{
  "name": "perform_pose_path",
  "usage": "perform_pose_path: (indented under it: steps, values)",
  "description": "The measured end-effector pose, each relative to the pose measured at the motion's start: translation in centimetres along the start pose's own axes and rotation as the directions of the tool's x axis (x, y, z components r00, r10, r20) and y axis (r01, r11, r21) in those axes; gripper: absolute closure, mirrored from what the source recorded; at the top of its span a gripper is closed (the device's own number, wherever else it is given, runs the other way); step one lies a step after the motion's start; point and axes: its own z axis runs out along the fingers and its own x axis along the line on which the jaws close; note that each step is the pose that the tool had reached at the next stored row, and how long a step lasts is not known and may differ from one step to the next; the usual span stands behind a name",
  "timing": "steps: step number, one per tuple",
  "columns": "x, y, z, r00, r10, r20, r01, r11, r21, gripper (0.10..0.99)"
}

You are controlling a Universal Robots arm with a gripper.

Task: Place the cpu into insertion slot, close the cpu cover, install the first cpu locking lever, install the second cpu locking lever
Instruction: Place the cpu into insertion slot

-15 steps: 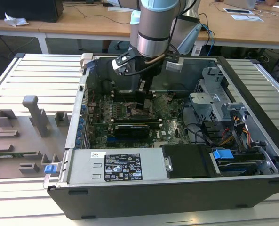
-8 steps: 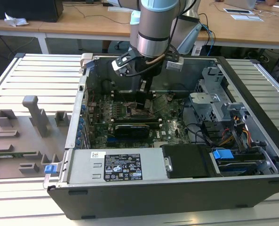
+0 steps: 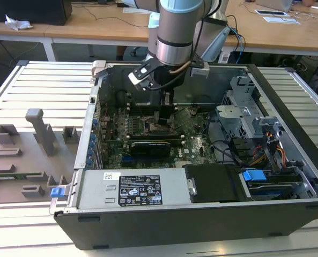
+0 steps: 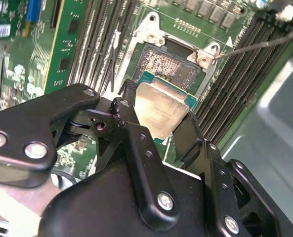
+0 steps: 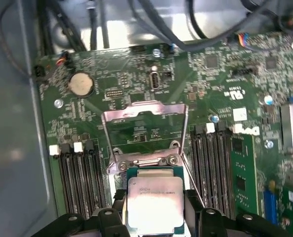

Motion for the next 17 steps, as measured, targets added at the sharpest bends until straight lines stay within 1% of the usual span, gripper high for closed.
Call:
perform_pose_path:
  steps: [3, 4, 5, 8, 9, 10, 11, 13, 14, 16, 17]
  values:
    - [0.00, 0.00, 0.01, 0.9980, -0.063, 0.0022, 0.063, 0.9980, -0.003, 0.545]
    - [0.00, 0.00, 0.02, 0.9955, -0.095, 0.0034, 0.095, 0.9955, -0.005, 0.545]
    - [0.00, 0.00, 0.02, 0.9935, -0.113, 0.0041, 0.114, 0.9935, -0.005, 0.545]
    - [0.00, 0.00, 0.03, 0.9857, -0.168, 0.0063, 0.168, 0.9857, -0.008, 0.545]
    - [0.00, 0.00, 0.04, 0.9822, -0.188, 0.0070, 0.188, 0.9822, -0.009, 0.545]
    - [0.00, 0.00, 0.04, 0.9771, -0.213, 0.0082, 0.213, 0.9771, -0.010, 0.545]
    - [0.00, 0.00, 0.04, 0.9732, -0.230, 0.0089, 0.230, 0.9732, -0.010, 0.545]
    - [0.00, -0.03, 0.05, 0.9733, -0.230, 0.0088, 0.230, 0.9732, -0.011, 0.545]
    - [-0.01, -0.19, 0.09, 0.9733, -0.229, 0.0090, 0.229, 0.9733, -0.011, 0.545]
    - [-0.05, -0.77, 0.25, 0.9733, -0.230, 0.0089, 0.230, 0.9732, -0.011, 0.545]
    - [-0.09, -1.25, 0.41, 0.9734, -0.229, 0.0088, 0.229, 0.9733, -0.011, 0.545]
